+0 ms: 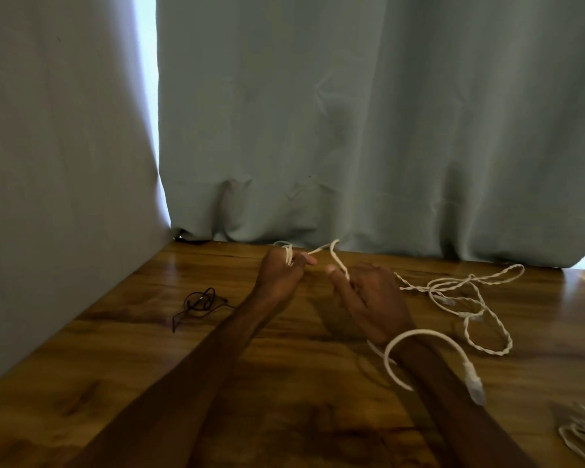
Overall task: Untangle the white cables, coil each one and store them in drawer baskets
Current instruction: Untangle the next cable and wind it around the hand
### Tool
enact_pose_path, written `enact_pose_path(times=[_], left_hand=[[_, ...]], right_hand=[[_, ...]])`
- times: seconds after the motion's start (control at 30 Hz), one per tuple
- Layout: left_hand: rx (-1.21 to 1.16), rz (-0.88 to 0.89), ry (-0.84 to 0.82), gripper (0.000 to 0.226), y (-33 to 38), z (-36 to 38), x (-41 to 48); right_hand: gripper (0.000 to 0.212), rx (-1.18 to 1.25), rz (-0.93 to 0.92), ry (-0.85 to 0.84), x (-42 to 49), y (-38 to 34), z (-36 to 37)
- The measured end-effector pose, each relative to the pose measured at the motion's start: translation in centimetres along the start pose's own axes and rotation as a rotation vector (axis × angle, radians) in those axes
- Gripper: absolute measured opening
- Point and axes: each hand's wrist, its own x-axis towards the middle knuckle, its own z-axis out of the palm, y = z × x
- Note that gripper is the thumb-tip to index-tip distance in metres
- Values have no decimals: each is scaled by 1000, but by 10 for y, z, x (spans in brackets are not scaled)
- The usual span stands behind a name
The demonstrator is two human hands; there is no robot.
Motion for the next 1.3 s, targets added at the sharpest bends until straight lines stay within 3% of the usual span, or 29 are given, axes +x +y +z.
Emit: enact_pose_path(times=[0.17, 0.33, 0.43, 0.53, 0.6, 0.7, 0.87, 0.93, 1.0, 1.1, 1.2, 1.3], left_hand=[[278, 111, -19, 27, -11, -11, 8], [307, 174, -13, 25, -11, -18, 14], [306, 140, -92, 29, -17, -22, 13], [280, 60, -237, 54, -12, -21, 2], [220, -12, -373, 62, -1, -19, -5], [-16, -254, -700, 55, 12, -12, -9], [-408, -436, -1324, 50, 31, -6, -17], [-590, -473, -1450, 47, 42, -11, -17], [-768, -494, -1539, 43, 50, -13, -17], [-922, -461, -1554, 40, 60, -14, -20], [-1133, -388, -1384, 29, 66, -17, -16], [-1348, -318, -1037, 29, 59, -26, 2]], right_hand=[[26, 62, 168, 43, 6, 32, -13], [27, 198, 265, -2, 5, 39, -11], [25, 202, 158, 31, 3, 26, -17], [23, 200, -20, 171, 1, 9, -26], [23, 165, -85, 299, 1, 2, -28], [24, 109, -88, 478, 3, 5, -32], [25, -14, 74, 692, 5, 34, -49], [26, -128, 201, 615, 5, 50, -50], [32, -169, 330, 405, 4, 68, -42], [51, -121, 420, 150, 1, 72, -26], [34, -238, 438, -123, -1, 56, 0], [23, -252, 337, -381, -7, 29, 26]])
